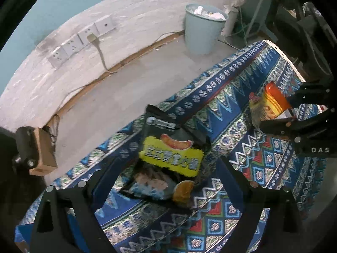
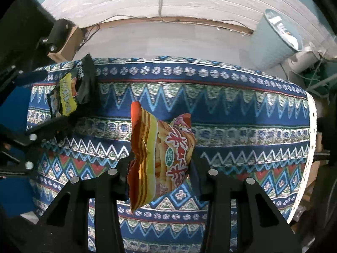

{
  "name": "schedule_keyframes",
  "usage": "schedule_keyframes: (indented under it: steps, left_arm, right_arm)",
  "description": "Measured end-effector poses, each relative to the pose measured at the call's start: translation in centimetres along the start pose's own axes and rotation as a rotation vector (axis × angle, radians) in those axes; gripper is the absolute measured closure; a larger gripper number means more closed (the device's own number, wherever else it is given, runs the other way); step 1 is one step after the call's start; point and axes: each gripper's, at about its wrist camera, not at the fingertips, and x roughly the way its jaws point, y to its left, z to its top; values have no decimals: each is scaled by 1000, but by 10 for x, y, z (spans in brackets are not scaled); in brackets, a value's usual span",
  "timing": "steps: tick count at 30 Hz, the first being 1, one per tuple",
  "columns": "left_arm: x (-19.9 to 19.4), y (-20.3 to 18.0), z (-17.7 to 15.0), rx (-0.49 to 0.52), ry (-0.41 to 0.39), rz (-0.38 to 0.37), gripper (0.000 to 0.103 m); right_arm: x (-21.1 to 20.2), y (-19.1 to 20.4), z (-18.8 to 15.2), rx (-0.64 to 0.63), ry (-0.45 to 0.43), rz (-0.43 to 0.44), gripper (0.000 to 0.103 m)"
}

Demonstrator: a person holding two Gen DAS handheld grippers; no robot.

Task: Organize snacks
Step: 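Carry the black bibizan bag with the left tool while the right tool carries the orange bag over the box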

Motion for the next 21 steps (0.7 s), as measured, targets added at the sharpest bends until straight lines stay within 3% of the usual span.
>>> schedule_keyframes:
  steps: [8, 15, 16, 18, 21]
  left_arm:
    - [19, -16, -4, 78, 4, 120, 10]
    - [27, -16, -8, 84, -1, 136, 10]
    - [27, -13, -8, 74, -3, 126, 12]
    - [28, -7, -9, 43, -1, 107, 34]
    - [29, -2, -11, 15, 7, 112, 43]
  right_arm:
    - [1, 4, 0, -11, -2, 11, 62]
    - [1, 8, -1, -18, -4, 12, 62]
    - [0, 9, -2, -18, -6, 13, 62]
    - [-1, 11, -4, -21, -9, 13, 62]
    - [-3, 14, -6, -26, -13, 10, 62]
